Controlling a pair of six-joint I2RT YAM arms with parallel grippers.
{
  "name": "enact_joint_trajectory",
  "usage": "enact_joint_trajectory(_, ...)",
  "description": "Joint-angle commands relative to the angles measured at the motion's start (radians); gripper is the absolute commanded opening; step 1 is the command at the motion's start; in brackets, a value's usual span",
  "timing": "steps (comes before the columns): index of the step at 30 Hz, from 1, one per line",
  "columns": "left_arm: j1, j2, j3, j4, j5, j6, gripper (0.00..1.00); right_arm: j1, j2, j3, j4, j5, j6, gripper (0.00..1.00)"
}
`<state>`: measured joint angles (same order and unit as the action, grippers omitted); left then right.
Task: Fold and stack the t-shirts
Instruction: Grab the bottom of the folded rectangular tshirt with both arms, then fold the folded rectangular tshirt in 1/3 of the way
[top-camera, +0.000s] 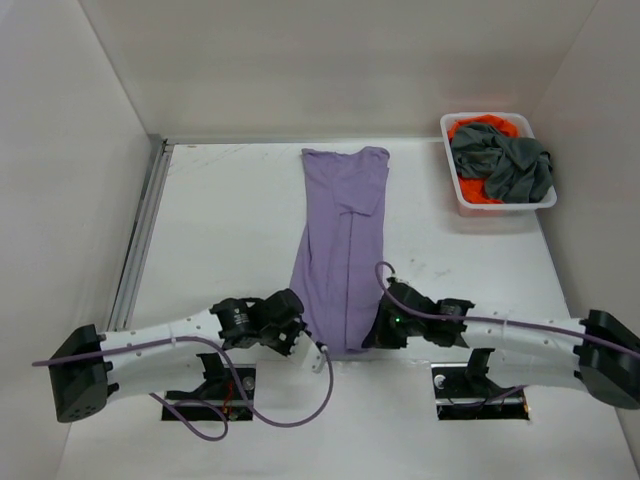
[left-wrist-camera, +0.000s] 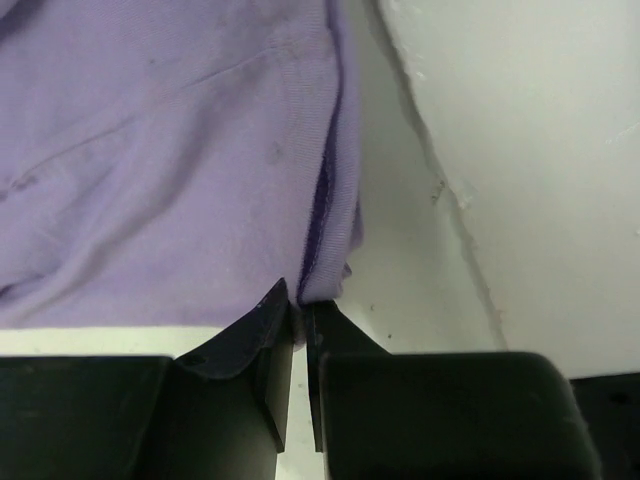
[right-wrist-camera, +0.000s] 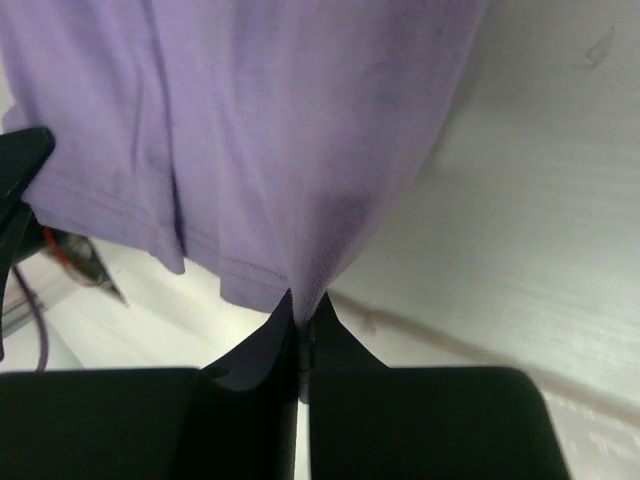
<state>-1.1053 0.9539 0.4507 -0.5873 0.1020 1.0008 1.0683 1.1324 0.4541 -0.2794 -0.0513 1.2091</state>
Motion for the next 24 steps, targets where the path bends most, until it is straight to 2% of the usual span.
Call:
enact_joint_trajectory(1,0.014,0.008,0.149,-0.072,0.036,-0.171,0.01,0.006,-0.109,0.061,-0.143,0.005,-0.006,0.00)
enact_joint_trajectory(4,0.086,0.051,0.279,-0.114,0.047,-0.205,0.01,-0.043,-0.172,0.151,-0.300,0.004,-0.090,0.00)
enact_joint_trajectory(7,0.236,0.146,0.396,-0.137,0.103,-0.205,0.01,-0.171,-0.175,0.250,-0.394,-0.022,-0.230,0.00)
enact_joint_trajectory(10,0.414,0.294,0.540,-0.131,0.168,-0.200,0.01,-0.337,-0.091,0.357,-0.422,-0.085,-0.405,0.01)
enact_joint_trajectory(13,0.517,0.457,0.715,-0.118,0.177,-0.205,0.01,-0.467,0.038,0.478,-0.425,-0.124,-0.554,0.01)
enact_joint_trajectory(17,0.587,0.669,0.946,-0.103,0.143,-0.220,0.02,-0.610,0.243,0.670,-0.425,-0.159,-0.696,0.01)
enact_joint_trajectory(24,0.647,0.916,1.184,-0.069,0.097,-0.222,0.02,-0.721,0.553,0.980,-0.451,-0.199,-0.787,0.01)
